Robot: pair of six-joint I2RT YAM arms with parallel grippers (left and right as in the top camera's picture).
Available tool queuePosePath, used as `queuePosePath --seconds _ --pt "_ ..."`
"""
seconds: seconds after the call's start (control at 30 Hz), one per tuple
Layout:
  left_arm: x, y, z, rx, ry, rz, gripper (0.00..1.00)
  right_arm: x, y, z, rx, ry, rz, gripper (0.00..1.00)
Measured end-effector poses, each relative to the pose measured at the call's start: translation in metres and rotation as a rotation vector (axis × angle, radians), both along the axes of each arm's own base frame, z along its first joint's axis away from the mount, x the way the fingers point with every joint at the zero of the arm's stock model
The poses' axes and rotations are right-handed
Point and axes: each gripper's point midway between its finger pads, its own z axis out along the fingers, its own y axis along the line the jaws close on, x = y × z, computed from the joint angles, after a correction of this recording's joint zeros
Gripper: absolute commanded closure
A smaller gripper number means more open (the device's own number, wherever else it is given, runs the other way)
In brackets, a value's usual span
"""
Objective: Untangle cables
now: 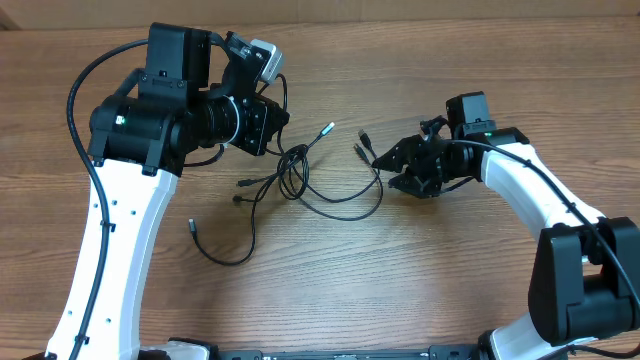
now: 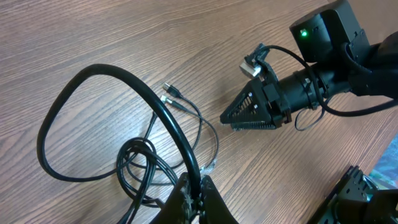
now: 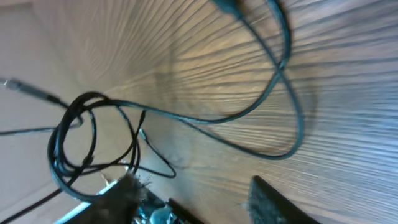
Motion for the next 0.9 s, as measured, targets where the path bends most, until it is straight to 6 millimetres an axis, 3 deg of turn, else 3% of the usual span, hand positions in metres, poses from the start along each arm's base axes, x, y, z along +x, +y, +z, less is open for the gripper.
queuePosePath --seconds 0.17,0.37,0.63,0.8,0.9 --pt "0.004 0.012 -0.008 0.051 0.026 0.084 0.96 -0.010 0.035 0.007 0.038 -0.059 0.110 0.25" --pt "0.007 0.029 -0.016 0.107 0.063 0.195 0.96 -0.020 0.101 0.024 0.099 -0.238 0.279 0.23" --pt "0.008 0.031 -0.017 0.110 0.072 0.219 0.96 -0.025 0.144 0.016 -0.025 -0.319 0.242 0.25" --pt "0.008 0.031 -0.017 0.109 0.074 0.222 0.96 -0.021 0.155 0.014 -0.086 -0.392 0.212 0.44" --pt "0.008 0.032 -0.017 0.111 0.074 0.224 0.96 -0.008 0.151 0.013 -0.136 -0.434 0.164 0.74"
